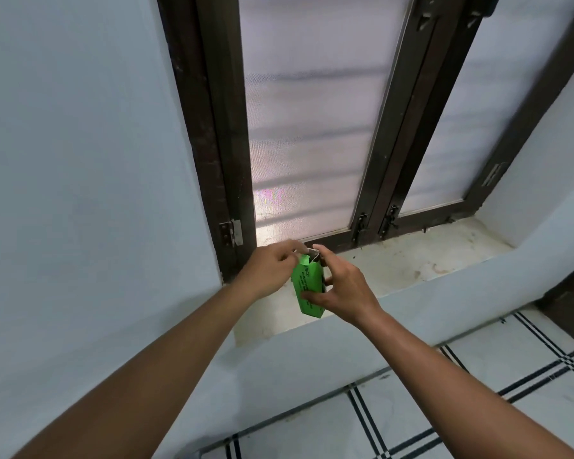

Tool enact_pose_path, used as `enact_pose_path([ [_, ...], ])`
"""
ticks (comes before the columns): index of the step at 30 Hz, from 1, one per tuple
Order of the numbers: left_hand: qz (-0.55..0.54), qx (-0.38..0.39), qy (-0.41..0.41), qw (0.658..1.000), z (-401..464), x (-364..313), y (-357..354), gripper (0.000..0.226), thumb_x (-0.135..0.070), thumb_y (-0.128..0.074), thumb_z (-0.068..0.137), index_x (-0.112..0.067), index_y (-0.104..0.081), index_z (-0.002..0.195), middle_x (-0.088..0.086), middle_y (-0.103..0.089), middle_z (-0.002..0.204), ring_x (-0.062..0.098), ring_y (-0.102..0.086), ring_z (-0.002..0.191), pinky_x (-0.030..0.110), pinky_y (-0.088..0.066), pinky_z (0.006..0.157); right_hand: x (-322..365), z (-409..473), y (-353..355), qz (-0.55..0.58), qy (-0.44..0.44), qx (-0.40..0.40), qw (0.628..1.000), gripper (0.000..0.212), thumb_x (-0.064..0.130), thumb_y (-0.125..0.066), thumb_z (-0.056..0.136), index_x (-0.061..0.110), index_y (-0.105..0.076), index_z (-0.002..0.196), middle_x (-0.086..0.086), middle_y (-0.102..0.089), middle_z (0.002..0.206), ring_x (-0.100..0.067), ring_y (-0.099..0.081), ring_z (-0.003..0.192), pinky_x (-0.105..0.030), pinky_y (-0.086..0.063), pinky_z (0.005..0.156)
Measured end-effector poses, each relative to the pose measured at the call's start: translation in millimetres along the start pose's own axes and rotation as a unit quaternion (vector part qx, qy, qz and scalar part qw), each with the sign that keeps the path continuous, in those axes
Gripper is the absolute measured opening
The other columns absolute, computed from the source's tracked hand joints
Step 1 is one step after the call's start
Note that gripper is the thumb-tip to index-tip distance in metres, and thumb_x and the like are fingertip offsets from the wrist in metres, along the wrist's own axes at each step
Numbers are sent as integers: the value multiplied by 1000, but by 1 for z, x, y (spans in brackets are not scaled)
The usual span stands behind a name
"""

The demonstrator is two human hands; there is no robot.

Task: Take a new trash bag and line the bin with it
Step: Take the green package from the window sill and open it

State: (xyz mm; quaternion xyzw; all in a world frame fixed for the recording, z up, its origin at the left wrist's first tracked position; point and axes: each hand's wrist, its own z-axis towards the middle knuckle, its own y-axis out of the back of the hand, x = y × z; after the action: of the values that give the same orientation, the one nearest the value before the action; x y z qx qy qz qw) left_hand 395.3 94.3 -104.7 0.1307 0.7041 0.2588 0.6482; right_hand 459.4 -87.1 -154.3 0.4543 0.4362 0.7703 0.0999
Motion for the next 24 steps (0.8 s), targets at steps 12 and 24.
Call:
enact_pose_path([
  [12,-69,-19,1,997,-7,15,-7,37,-2,-60,95,-37,-59,106,4,-68,130,17,-69,113,44,-59,96,8,9,2,318,-213,44,923,58,22,-91,69,20,-67,122,1,-69,122,-22,-74,101,-43,-65,78],
  [24,39,38,-75,996,-7,10,-4,72,-20,-86,74,-48,-52,132,-10,-63,122,10,-64,106,39,-60,90,29,12,7,627,-353,61,692,52,39,-53,94,-2,-69,120,-20,-70,107,-44,-72,94,-47,-62,80],
])
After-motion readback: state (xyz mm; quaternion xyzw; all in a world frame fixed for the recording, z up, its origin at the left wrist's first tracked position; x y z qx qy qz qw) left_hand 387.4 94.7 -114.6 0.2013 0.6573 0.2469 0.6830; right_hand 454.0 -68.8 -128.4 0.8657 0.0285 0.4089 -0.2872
